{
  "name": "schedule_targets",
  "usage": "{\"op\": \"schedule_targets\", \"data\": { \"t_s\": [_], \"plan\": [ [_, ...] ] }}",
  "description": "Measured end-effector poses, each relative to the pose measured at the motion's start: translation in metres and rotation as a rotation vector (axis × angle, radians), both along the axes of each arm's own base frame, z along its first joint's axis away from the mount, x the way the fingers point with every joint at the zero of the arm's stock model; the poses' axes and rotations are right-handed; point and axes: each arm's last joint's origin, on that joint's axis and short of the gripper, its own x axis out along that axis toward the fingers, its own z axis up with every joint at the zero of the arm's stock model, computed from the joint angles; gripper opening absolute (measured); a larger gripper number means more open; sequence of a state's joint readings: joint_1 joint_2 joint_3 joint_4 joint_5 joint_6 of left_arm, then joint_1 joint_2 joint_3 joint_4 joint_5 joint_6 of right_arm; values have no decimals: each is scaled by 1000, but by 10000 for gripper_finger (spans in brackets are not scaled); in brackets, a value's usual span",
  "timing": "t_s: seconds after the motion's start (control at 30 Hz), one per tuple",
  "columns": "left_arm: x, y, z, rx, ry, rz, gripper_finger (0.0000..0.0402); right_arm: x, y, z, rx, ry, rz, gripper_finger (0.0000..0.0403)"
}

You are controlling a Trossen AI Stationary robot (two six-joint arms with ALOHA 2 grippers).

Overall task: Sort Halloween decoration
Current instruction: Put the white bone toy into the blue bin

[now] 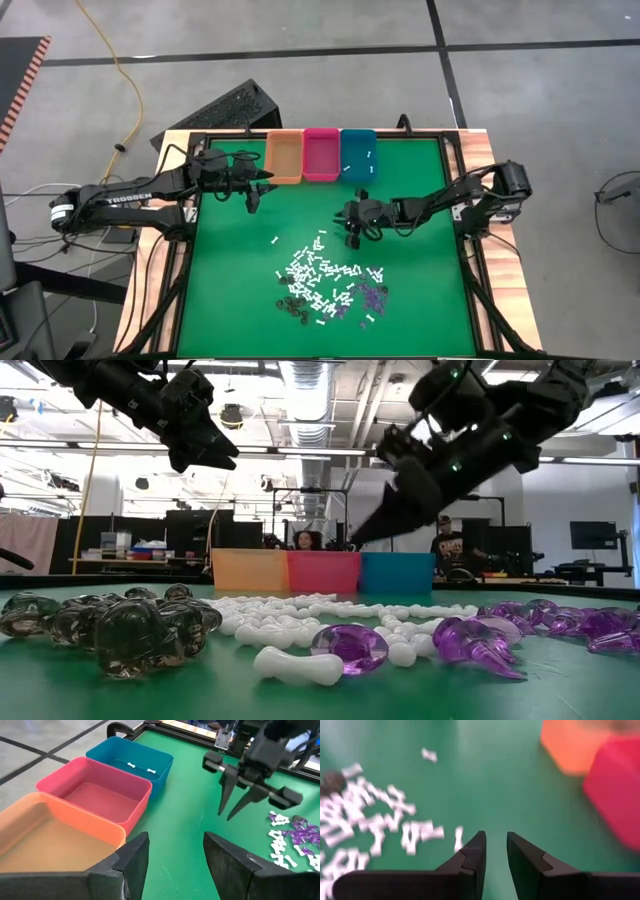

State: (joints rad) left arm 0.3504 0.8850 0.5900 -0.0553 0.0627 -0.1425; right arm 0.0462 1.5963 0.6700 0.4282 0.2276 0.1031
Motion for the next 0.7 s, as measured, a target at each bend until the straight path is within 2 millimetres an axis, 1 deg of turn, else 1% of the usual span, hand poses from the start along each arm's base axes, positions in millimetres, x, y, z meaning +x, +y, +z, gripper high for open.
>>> {"op": "schedule_targets", "data": {
  "t_s": [0.1,0.2,0.37,0.47,0.53,0.67,0.7],
  "plan": [
    [0,0,0,-2,0,-4,178,5,1,0,18,-49,54,111],
    [0,0,-1,-4,5,-5,178,10,1,-8,65,-71,63,125],
    [0,0,-1,-1,9,-8,178,19,3,-34,64,-65,73,174],
    [0,0,-1,1,9,-10,178,23,3,-44,63,-82,75,206],
    [0,0,-1,2,10,-10,178,27,3,-49,63,-97,73,221],
    [0,0,-1,3,9,-10,178,35,4,-55,43,-90,85,228],
    [0,0,-1,2,9,-10,178,35,4,-59,35,-69,90,228]
  ]
}}
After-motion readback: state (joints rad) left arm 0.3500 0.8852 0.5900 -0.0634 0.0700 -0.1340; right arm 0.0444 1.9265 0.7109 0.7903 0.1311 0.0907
